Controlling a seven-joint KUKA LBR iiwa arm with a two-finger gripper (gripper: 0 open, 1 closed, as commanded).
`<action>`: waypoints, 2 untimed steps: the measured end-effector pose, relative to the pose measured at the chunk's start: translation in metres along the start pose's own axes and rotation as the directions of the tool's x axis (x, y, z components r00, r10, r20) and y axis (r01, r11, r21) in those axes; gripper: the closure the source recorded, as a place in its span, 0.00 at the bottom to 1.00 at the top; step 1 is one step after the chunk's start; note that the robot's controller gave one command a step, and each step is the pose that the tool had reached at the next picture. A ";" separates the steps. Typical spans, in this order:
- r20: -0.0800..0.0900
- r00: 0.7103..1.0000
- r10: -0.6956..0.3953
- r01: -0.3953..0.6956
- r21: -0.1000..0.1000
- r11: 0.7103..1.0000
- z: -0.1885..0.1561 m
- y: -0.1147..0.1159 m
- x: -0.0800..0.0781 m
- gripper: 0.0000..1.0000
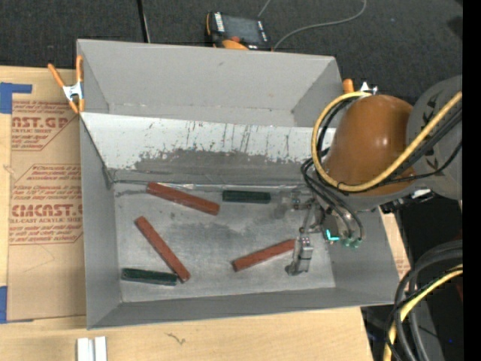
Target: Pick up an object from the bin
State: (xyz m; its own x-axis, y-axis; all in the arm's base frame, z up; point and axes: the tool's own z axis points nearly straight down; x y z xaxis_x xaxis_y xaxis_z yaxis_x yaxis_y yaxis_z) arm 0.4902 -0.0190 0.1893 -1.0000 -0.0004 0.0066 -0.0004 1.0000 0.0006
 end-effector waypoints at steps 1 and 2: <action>0.006 0.995 -0.102 0.102 0.000 0.995 0.121 0.058 0.002 0.00; 0.007 0.995 -0.100 0.100 0.001 0.995 0.118 0.056 0.001 1.00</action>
Offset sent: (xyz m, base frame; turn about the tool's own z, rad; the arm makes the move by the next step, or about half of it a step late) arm -0.0022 0.0552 -0.1176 -0.0989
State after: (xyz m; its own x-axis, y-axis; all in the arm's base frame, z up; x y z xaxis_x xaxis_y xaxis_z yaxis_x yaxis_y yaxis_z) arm 0.4879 0.0370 0.0714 -0.9950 -0.0999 -0.0001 -0.0999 0.9950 0.0006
